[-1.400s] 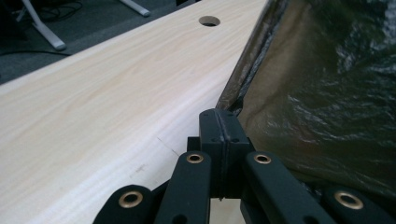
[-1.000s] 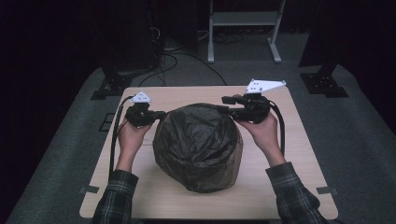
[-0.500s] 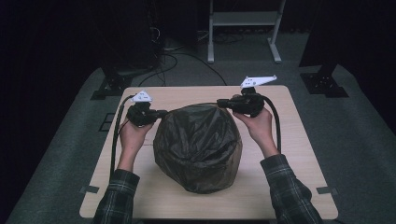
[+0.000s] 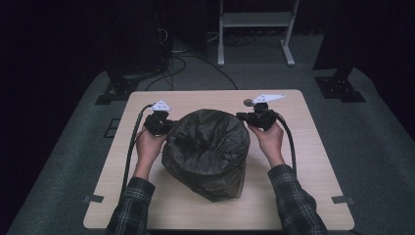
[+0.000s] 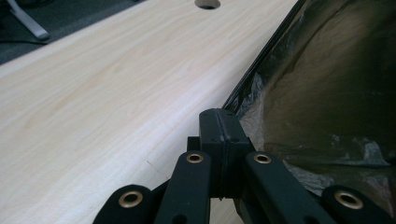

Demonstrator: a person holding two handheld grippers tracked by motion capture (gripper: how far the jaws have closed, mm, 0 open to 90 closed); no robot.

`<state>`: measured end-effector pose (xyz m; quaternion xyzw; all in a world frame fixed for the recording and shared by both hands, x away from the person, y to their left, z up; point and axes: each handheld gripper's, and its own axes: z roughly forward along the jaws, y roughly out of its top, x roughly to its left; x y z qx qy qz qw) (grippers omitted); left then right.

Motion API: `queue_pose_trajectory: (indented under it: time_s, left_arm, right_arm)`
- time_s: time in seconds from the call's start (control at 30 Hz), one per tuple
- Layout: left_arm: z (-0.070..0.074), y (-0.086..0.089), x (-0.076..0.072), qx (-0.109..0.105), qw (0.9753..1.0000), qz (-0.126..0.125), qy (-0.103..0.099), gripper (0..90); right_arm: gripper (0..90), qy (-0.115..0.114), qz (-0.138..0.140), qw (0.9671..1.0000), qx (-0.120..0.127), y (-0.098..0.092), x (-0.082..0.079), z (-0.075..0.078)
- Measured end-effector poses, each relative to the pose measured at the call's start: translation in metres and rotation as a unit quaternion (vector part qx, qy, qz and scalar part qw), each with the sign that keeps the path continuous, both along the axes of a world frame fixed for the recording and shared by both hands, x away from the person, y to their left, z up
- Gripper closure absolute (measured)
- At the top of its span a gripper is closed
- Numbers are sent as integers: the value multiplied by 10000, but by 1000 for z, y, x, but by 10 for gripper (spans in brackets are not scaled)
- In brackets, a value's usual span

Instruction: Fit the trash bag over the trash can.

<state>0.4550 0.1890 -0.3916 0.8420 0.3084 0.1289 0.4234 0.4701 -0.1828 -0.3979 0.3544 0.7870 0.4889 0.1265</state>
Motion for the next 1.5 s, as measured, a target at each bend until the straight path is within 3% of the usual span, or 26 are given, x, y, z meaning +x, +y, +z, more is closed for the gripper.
queue_pose_trajectory:
  time_s: [0.23, 0.33, 0.4, 0.47, 0.5, 0.67, 0.87, 1.03, 1.23, 1.5]
  left_arm:
    - [-23, -2, 1, 99, 9997, -7, 207, 900]
    - [-22, -2, 0, 43, 9998, -13, 168, 900]
    - [-16, 2, -2, -58, 10000, 3, 61, 900]
    - [-12, 4, -3, -115, 9999, 28, 47, 788]
    - [-8, 8, -4, -121, 9999, 73, -2, 788]
    - [14, 31, -17, -303, 9992, 213, -167, 575]
    - [29, 52, -39, -157, 9991, 309, -256, 354]
    - [31, 65, -60, 51, 9987, 379, -336, 179]
    - [28, 74, -85, 112, 9984, 370, -416, 20]
    - [11, 78, -120, 137, 9991, 134, -386, 0]
  right_arm:
    - [898, 200, -24, 9997, -168, 0, -1, -30]
    - [891, 215, -9, 9997, -152, 0, -1, -32]
    - [792, 118, -68, 9998, -111, -1, -3, -27]
    - [767, 68, -57, 9999, -69, -2, -4, -23]
    - [724, 1, -73, 10000, -50, -3, -6, -19]
    - [452, -152, -323, 9993, 59, -18, -15, 0]
    - [163, -130, -658, 9977, -7, -37, -27, 13]
    - [111, -279, -657, 9974, 21, -50, -44, 24]
    - [31, -408, -563, 9975, -90, -59, -64, 33]
    - [12, -647, -302, 9973, 166, -64, -88, 53]
